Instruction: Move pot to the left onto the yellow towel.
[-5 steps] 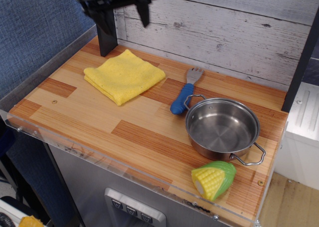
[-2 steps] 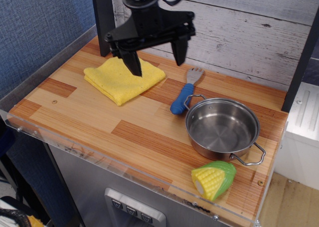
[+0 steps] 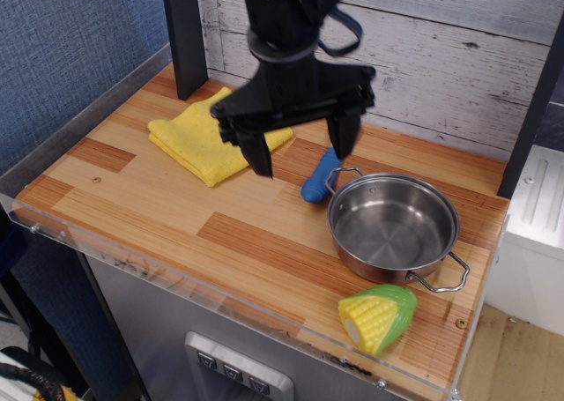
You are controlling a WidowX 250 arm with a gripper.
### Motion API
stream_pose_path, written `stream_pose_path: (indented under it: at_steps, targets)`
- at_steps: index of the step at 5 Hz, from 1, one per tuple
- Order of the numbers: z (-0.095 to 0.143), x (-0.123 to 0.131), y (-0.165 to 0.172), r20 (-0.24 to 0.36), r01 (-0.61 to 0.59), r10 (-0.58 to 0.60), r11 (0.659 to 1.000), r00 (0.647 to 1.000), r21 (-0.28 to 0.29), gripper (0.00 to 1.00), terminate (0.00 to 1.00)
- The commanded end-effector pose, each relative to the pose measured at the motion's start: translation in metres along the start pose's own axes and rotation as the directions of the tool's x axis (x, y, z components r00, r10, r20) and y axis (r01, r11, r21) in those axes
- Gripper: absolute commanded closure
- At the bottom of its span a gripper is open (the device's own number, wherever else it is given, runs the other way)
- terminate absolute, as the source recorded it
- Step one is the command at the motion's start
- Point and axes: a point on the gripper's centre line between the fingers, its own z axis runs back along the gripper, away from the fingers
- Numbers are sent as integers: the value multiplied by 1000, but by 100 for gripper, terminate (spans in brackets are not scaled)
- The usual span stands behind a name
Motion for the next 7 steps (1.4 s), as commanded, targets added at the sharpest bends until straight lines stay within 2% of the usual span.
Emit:
stream_pose_path:
  at_steps: [1, 2, 4, 7]
  targets:
    - [-14, -15, 4, 3, 45, -45, 999, 999, 18, 0, 0]
    - [-26, -26, 5, -14, 76, -76, 997, 997, 32, 0, 0]
    - [-49, -47, -4, -47, 76, -74, 997, 996, 23, 0, 0]
    - [-64, -42, -24, -44, -5, 6, 1000, 999, 25, 0, 0]
